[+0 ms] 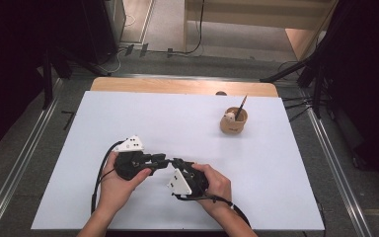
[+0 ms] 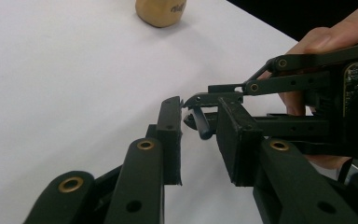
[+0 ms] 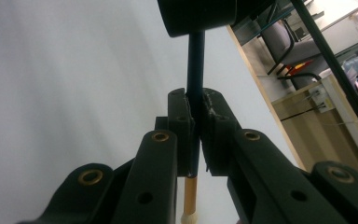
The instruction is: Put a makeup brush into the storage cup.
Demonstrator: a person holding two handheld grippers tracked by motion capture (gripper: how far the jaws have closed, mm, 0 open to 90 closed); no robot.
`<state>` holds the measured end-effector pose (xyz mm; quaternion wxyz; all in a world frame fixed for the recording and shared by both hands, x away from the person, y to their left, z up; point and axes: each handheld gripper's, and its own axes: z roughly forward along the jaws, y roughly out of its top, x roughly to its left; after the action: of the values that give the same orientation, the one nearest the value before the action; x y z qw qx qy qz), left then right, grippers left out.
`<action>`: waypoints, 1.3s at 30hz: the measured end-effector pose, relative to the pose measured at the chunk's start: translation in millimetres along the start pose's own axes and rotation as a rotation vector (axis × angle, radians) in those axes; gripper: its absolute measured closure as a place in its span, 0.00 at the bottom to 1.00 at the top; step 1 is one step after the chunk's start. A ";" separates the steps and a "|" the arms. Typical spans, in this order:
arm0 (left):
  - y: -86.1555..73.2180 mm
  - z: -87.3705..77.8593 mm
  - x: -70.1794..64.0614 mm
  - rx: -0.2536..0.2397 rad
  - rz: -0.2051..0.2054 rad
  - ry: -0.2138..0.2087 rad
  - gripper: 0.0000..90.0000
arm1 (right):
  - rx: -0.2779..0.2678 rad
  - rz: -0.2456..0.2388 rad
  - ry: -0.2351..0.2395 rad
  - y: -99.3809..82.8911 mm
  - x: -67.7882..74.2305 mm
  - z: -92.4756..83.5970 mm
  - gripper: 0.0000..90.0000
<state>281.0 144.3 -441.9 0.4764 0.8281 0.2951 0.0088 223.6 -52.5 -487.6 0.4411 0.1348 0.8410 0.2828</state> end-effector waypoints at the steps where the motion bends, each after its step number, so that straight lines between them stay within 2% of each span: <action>1: -0.1 0.7 0.3 0.001 -0.004 -0.005 0.79 | 0.000 0.000 0.000 0.0 0.0 0.0 0.94; 4: -0.5 1.8 1.4 0.014 -0.012 -0.012 0.82 | 0.000 -0.036 -0.008 1.4 2.8 -0.7 0.94; 5: -0.7 2.1 1.7 0.018 -0.014 -0.013 0.86 | -0.007 -0.053 -0.007 2.2 3.5 -0.7 0.94; 9: -1.2 3.2 1.5 0.039 -0.010 -0.017 0.93 | -0.008 -0.054 -0.007 2.2 3.1 -0.9 0.94; 12: -1.2 3.4 1.8 0.042 -0.006 -0.019 0.95 | -0.009 -0.040 -0.001 1.1 1.7 -0.7 0.93; 14: -1.7 3.2 2.8 0.035 -0.012 -0.022 0.95 | -0.014 -0.023 -0.001 0.4 1.0 -0.7 0.88; 15: -2.0 2.1 4.1 0.024 -0.017 -0.026 0.95 | -0.021 0.006 0.002 0.2 0.6 -0.6 0.80; 16: -2.5 0.6 5.5 0.007 -0.031 -0.028 0.95 | -0.043 0.073 0.015 -1.4 -3.2 -0.9 0.67; 17: -2.9 -1.3 7.3 -0.009 -0.038 -0.028 0.95 | -0.043 0.073 0.015 -1.4 -3.2 -0.9 0.67; 18: -3.2 -3.4 8.6 -0.027 -0.046 -0.020 0.95 | -0.072 0.149 0.042 -3.6 -8.3 -1.7 0.60; 19: -3.6 -5.8 10.3 -0.045 -0.051 -0.016 0.95 | -0.080 0.199 0.055 -5.0 -10.6 -2.5 0.56; 20: -4.3 -8.2 12.3 -0.068 -0.059 -0.014 0.95 | -0.080 0.199 0.055 -5.0 -10.6 -2.5 0.56; 21: -5.2 -10.3 13.8 -0.092 -0.073 -0.011 0.95 | -0.106 0.290 0.089 -8.4 -17.0 -3.4 0.53; 22: -6.2 -12.0 15.0 -0.115 -0.083 -0.006 0.95 | -0.120 0.339 0.100 -10.0 -19.3 -4.4 0.51; 23: -7.1 -13.6 16.0 -0.133 -0.087 0.004 0.95 | -0.120 0.339 0.100 -10.0 -19.3 -4.4 0.51; 26: -10.3 -15.8 17.7 -0.193 -0.097 0.014 0.95 | -0.161 0.446 0.109 -11.6 -23.8 -8.5 0.49; 30: -14.1 -16.1 18.0 -0.264 -0.102 -0.004 0.95 | -0.220 0.593 0.151 -11.2 -28.1 -12.2 0.47; 32: -15.6 -16.4 17.4 -0.289 -0.094 -0.006 0.95 | -0.243 0.677 0.180 -12.5 -30.5 -12.2 0.46; 33: -16.2 -16.5 16.3 -0.308 -0.087 -0.006 0.95 | -0.264 0.772 0.216 -15.3 -33.1 -11.8 0.44; 34: -16.7 -16.7 15.5 -0.325 -0.076 -0.007 0.95 | -0.264 0.772 0.216 -15.3 -33.1 -11.8 0.44; 35: -17.1 -17.0 14.5 -0.336 -0.065 -0.005 0.95 | -0.267 0.822 0.229 -17.3 -34.6 -11.4 0.43; 36: -17.4 -16.7 13.1 -0.349 -0.059 -0.002 0.95 | -0.268 0.921 0.261 -22.1 -37.1 -9.7 0.42; 37: -17.8 -16.4 12.2 -0.356 -0.050 -0.002 0.95 | -0.274 0.966 0.279 -24.8 -38.1 -8.7 0.41; 38: -18.2 -15.7 11.4 -0.365 -0.041 -0.006 0.95 | -0.274 0.966 0.279 -24.8 -38.1 -8.7 0.41; 39: -18.7 -14.7 10.0 -0.371 -0.033 -0.010 0.95 | -0.283 1.010 0.298 -27.6 -39.2 -7.7 0.41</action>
<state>275.9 167.7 -451.4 0.6225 0.7211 0.2998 0.0513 240.4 -96.1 -474.4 0.1402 0.4197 0.6789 0.5859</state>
